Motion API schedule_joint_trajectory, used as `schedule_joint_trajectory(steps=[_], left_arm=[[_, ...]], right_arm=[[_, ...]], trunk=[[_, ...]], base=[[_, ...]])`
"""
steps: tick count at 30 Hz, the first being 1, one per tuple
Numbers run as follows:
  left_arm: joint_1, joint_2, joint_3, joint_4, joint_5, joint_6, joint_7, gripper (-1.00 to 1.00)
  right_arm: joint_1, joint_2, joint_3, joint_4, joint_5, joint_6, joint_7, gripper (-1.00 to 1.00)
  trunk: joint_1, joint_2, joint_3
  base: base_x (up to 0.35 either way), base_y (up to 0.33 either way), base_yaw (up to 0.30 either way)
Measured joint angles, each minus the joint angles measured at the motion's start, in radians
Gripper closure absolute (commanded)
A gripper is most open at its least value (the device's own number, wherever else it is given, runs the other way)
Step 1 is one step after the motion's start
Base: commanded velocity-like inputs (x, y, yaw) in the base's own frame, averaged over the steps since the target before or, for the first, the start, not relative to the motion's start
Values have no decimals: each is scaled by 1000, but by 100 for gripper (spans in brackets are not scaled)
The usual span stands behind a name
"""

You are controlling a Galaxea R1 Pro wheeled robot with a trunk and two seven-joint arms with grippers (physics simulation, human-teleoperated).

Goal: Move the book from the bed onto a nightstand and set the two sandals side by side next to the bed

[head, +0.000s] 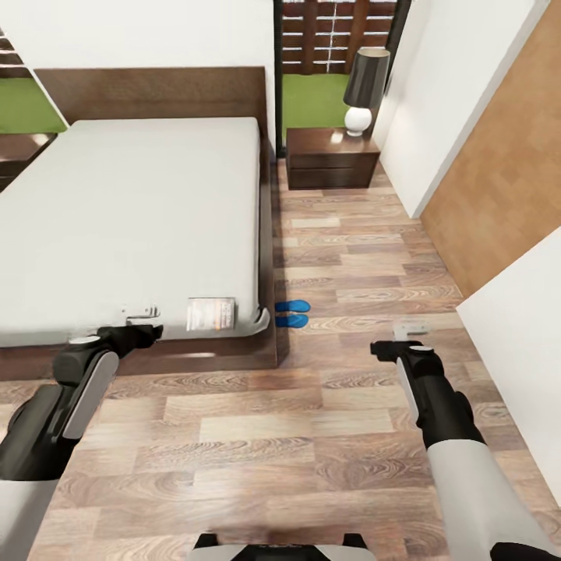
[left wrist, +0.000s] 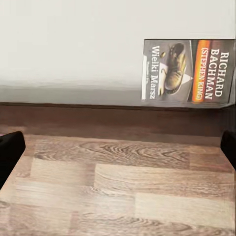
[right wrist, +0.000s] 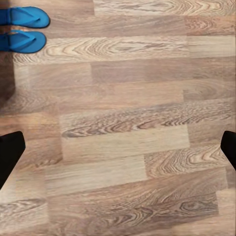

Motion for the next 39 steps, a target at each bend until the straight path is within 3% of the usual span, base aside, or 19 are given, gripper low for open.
schedule_joint_trajectory(steps=[2, 4, 7, 8, 18, 23, 24, 30, 39], left_arm=[[60, -10, 4, 2, 1, -20, -1, -100], [150, -17, 7, 7, 1, -97, 0, -100], [207, -24, 6, 10, -1, -169, -1, -100], [227, -30, 3, 13, 2, -196, -2, -100], [239, -44, -4, 54, 0, -206, -5, -100], [246, -81, -14, 80, 0, -209, 4, -100], [251, -97, -14, 120, -10, -214, 3, -100], [253, -103, 9, 160, -18, -219, 0, -100], [253, -108, 12, 169, -20, -221, 4, -100]], right_arm=[[0, 1, 2, 7, -1, 8, 1, -100], [0, 1, 5, 27, -1, 11, 1, -100], [0, 2, 18, 42, -2, 13, 1, -100], [0, 4, 45, 60, -6, 12, 1, -100], [0, 7, 63, 122, -9, 2, 20, -100], [0, 6, 63, 128, -8, 1, 23, -100], [0, 6, 63, 128, -8, 1, 24, -100], [0, 7, 64, 132, -8, 1, 22, -100], [0, 9, 65, 136, -5, -1, 23, -100]], trunk=[[-8, 14, 9], [-15, 28, 18], [-27, 49, 32], [-32, 56, 37], [-70, 126, 82], [-89, 161, 106], [-93, 168, 110], [-116, 210, 139], [-150, 273, 181]], base=[[-343, 0, 159], [-343, 0, 163], [-227, 0, 165], [-46, 0, 165], [-12, 0, 154], [0, 0, 101], [0, 0, 79], [0, 0, 73], [0, 0, 70]])
